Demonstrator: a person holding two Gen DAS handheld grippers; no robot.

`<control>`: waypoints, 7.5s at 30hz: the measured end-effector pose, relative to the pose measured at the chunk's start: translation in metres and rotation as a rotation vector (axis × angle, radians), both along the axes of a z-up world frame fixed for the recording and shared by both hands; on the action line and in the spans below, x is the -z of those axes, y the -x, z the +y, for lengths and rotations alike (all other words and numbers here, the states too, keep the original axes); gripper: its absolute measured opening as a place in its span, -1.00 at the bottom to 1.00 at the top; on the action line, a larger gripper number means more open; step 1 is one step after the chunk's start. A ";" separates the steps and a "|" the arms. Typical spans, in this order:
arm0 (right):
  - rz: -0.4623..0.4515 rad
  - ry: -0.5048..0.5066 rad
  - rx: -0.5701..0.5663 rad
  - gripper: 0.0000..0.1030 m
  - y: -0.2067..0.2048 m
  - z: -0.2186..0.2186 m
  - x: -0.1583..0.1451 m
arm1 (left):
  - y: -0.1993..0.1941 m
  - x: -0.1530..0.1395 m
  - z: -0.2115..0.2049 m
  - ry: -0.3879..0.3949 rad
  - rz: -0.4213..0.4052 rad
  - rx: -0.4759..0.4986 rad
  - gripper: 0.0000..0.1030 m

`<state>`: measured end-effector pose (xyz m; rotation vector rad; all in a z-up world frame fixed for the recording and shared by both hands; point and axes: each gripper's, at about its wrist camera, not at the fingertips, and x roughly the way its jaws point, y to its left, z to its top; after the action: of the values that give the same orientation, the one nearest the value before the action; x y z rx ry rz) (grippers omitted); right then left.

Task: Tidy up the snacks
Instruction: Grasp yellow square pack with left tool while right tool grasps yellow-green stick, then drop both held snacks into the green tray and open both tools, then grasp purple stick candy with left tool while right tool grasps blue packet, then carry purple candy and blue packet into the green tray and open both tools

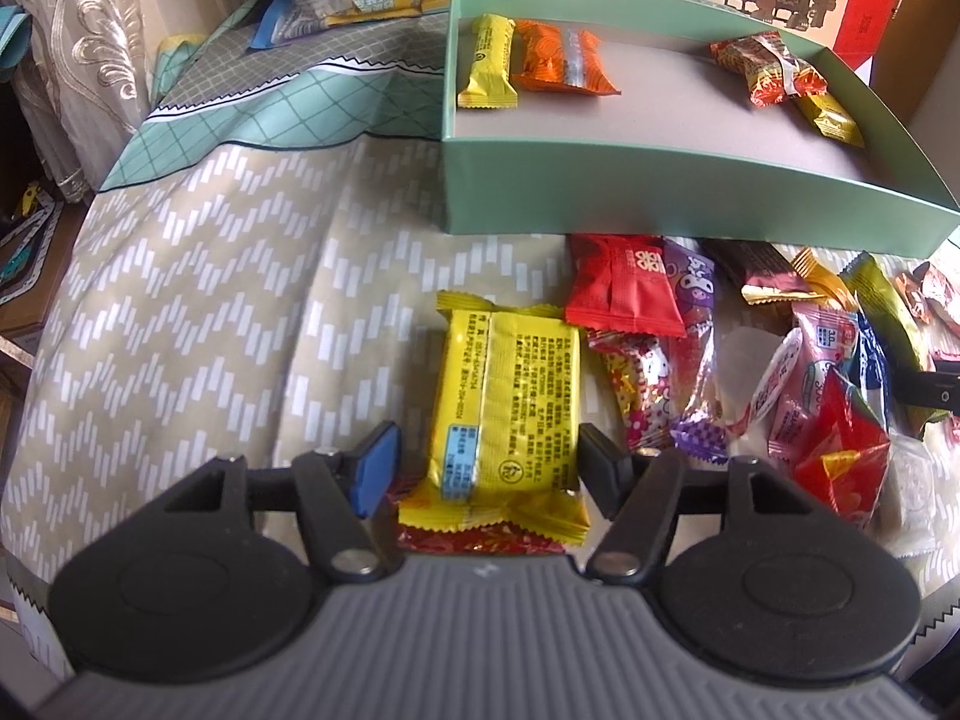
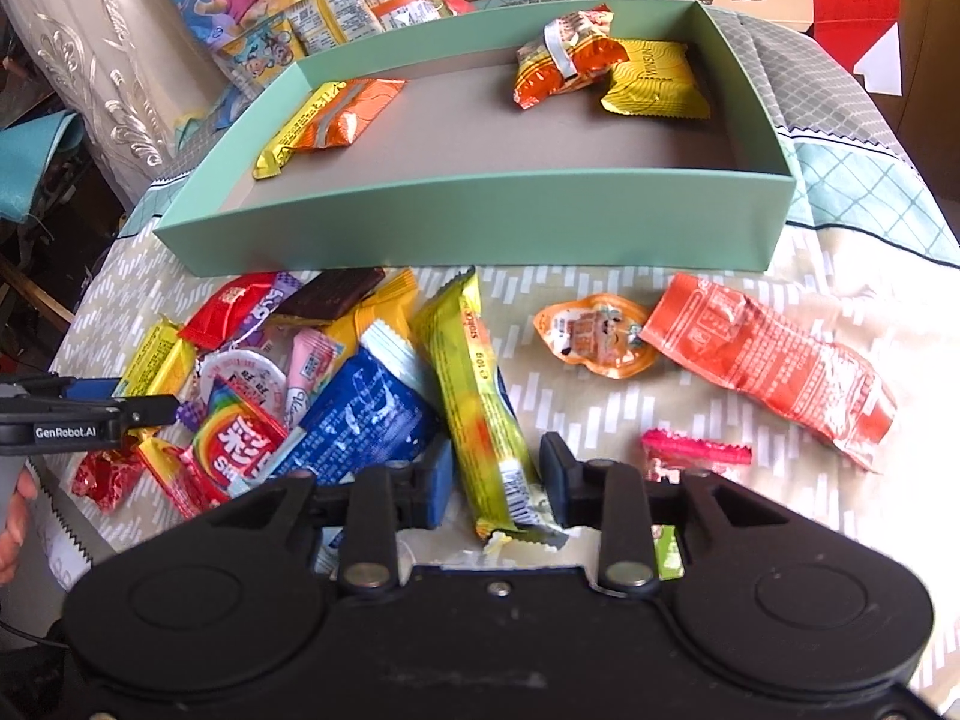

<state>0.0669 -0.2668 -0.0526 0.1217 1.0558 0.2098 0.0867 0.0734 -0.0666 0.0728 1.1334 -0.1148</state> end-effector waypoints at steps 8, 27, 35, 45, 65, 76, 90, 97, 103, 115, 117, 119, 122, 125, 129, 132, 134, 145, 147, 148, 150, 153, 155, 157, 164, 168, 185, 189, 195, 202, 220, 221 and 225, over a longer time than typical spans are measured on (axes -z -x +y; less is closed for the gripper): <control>-0.040 0.082 -0.029 -0.63 0.004 0.009 -0.004 | 0.004 -0.005 -0.007 -0.023 -0.034 -0.001 -0.10; -0.151 -0.119 0.109 -0.66 -0.019 -0.043 -0.070 | -0.039 -0.084 -0.008 0.044 -0.203 -0.001 -0.09; -0.165 -0.073 0.207 -0.66 -0.088 -0.070 -0.080 | -0.115 -0.087 -0.039 0.045 -0.227 0.019 -0.09; -0.098 0.022 0.215 -0.66 -0.132 -0.076 -0.045 | -0.156 -0.039 -0.052 -0.002 -0.137 0.025 -0.09; -0.159 -0.029 0.138 0.97 -0.119 -0.053 -0.059 | -0.126 -0.055 -0.059 0.002 -0.174 0.028 1.00; -0.161 -0.063 0.140 1.00 -0.070 -0.047 -0.072 | -0.075 -0.061 -0.052 0.006 -0.163 0.046 1.00; -0.086 -0.103 0.108 1.00 -0.028 -0.029 -0.059 | -0.027 -0.044 -0.048 -0.001 -0.112 0.066 1.00; -0.004 -0.153 0.067 1.00 -0.014 -0.011 -0.041 | -0.011 -0.032 -0.051 -0.003 -0.090 0.074 1.00; 0.073 -0.213 0.081 0.91 -0.009 -0.002 -0.025 | -0.005 -0.025 -0.043 0.005 -0.074 0.053 1.00; 0.123 -0.206 0.058 0.07 -0.014 0.026 -0.003 | -0.003 -0.025 -0.029 -0.011 -0.122 -0.010 0.92; 0.109 -0.191 0.034 -0.07 -0.014 0.030 -0.004 | -0.005 -0.027 -0.032 -0.015 -0.138 -0.010 0.87; 0.089 -0.160 0.011 -0.11 -0.012 0.032 -0.006 | -0.006 -0.029 -0.036 -0.011 -0.152 0.002 0.66; 0.062 -0.131 0.021 -0.11 -0.011 0.026 -0.010 | -0.011 -0.032 -0.048 -0.002 -0.169 0.047 0.10; 0.032 -0.081 0.057 -0.11 -0.013 0.012 -0.013 | -0.016 -0.031 -0.063 0.022 -0.169 0.093 -0.30; 0.009 -0.032 0.079 -0.11 -0.011 -0.002 -0.013 | -0.022 -0.023 -0.080 0.029 -0.155 0.152 -0.37; 0.020 -0.030 0.096 -0.11 -0.010 -0.009 -0.008 | -0.026 -0.015 -0.087 0.017 -0.121 0.170 -0.37; 0.010 -0.037 0.094 -0.11 -0.008 -0.011 -0.007 | -0.028 -0.011 -0.088 0.009 -0.112 0.167 -0.36; -0.033 0.000 0.065 -0.10 -0.006 -0.003 -0.005 | -0.022 -0.001 -0.099 0.023 -0.072 0.251 -0.52; -0.034 -0.007 0.064 -0.10 -0.007 -0.005 -0.005 | -0.026 0.003 -0.094 0.008 -0.055 0.212 -0.46; -0.035 -0.008 0.063 -0.10 -0.007 -0.006 -0.005 | -0.028 0.005 -0.090 -0.001 -0.042 0.192 -0.44; -0.038 -0.010 0.062 -0.10 -0.006 -0.006 -0.004 | -0.030 0.006 -0.086 0.005 -0.033 0.187 -0.40; -0.048 -0.005 0.058 -0.09 -0.006 -0.005 -0.004 | -0.027 0.004 -0.092 -0.012 -0.028 0.222 -0.47; -0.053 0.003 0.052 -0.06 -0.006 -0.003 -0.004 | -0.022 0.000 -0.098 -0.017 -0.040 0.245 -0.46; -0.057 0.008 0.050 -0.05 -0.006 -0.002 -0.004 | -0.018 -0.003 -0.104 -0.022 -0.053 0.269 -0.45; -0.070 0.025 0.027 -0.05 -0.005 0.000 -0.003 | -0.027 0.006 -0.103 -0.049 -0.022 0.262 -0.24; -0.080 0.059 0.008 -0.05 -0.004 0.005 -0.002 | -0.020 0.003 -0.109 -0.058 -0.039 0.289 -0.73; -0.103 0.006 -0.019 -0.31 0.006 -0.009 -0.029 | -0.007 -0.038 -0.077 0.078 -0.040 0.228 -0.77; -0.124 -0.043 -0.015 -0.31 0.005 -0.015 -0.049 | -0.012 -0.054 -0.074 0.116 -0.053 0.221 -0.78; -0.169 -0.098 0.000 -0.31 -0.021 -0.019 -0.075 | -0.034 -0.083 -0.073 0.166 -0.116 0.208 -0.80; -0.194 -0.103 -0.001 -0.31 -0.036 -0.014 -0.081 | -0.040 -0.084 -0.076 0.176 -0.114 0.217 -0.80; -0.185 -0.122 0.034 -0.31 -0.146 0.005 -0.084 | -0.156 -0.087 -0.103 0.111 -0.135 0.180 -0.80; -0.180 -0.122 0.039 -0.31 -0.159 0.006 -0.080 | -0.165 -0.083 -0.105 0.114 -0.135 0.174 -0.80; -0.156 -0.120 0.054 -0.31 -0.197 0.010 -0.065 | -0.199 -0.063 -0.109 0.105 -0.122 0.152 -0.80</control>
<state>0.2642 -0.2573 0.0120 0.2387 0.8834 0.2299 0.2855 -0.0359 -0.0040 0.0716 0.9974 -0.3007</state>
